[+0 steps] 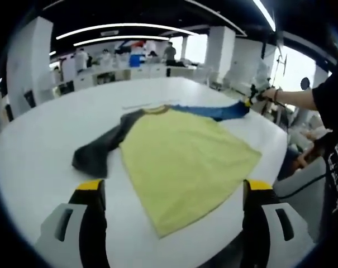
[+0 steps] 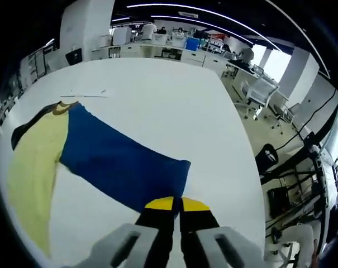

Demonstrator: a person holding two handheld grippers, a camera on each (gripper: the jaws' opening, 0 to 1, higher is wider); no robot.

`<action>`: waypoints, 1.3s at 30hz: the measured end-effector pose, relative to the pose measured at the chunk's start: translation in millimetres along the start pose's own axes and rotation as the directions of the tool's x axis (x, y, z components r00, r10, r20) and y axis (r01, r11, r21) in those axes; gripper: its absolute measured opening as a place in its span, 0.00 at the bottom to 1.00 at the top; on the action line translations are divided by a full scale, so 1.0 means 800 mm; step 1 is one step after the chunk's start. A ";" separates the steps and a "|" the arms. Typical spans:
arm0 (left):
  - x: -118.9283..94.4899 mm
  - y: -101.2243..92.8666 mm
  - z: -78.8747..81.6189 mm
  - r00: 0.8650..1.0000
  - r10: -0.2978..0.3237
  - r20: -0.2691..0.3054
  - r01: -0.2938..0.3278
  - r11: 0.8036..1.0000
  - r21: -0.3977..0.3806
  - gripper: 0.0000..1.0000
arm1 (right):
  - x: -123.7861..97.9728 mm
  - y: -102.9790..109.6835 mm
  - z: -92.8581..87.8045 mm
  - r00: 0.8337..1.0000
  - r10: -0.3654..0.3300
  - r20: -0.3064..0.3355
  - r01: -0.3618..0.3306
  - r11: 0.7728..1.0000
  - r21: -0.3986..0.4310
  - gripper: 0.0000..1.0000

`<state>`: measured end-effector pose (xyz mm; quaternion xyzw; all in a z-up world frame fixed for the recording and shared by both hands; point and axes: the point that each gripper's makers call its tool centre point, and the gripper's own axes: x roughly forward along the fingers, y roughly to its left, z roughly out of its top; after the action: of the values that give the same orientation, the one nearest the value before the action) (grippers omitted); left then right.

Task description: Fold the garment on the visible template until the final outline fits inside the template.

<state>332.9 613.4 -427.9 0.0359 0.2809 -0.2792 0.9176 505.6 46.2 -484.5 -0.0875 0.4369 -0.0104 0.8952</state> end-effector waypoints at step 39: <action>-0.006 -0.011 0.025 0.993 -0.093 0.073 0.092 0.996 0.018 0.99 | 0.040 -0.029 -0.031 0.992 -0.057 -0.109 0.053 0.998 -0.033 0.00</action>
<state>334.4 603.7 -407.6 0.0191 0.2461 -0.3243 0.9132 506.8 16.5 -520.6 -0.1124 0.4830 -0.0332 0.8677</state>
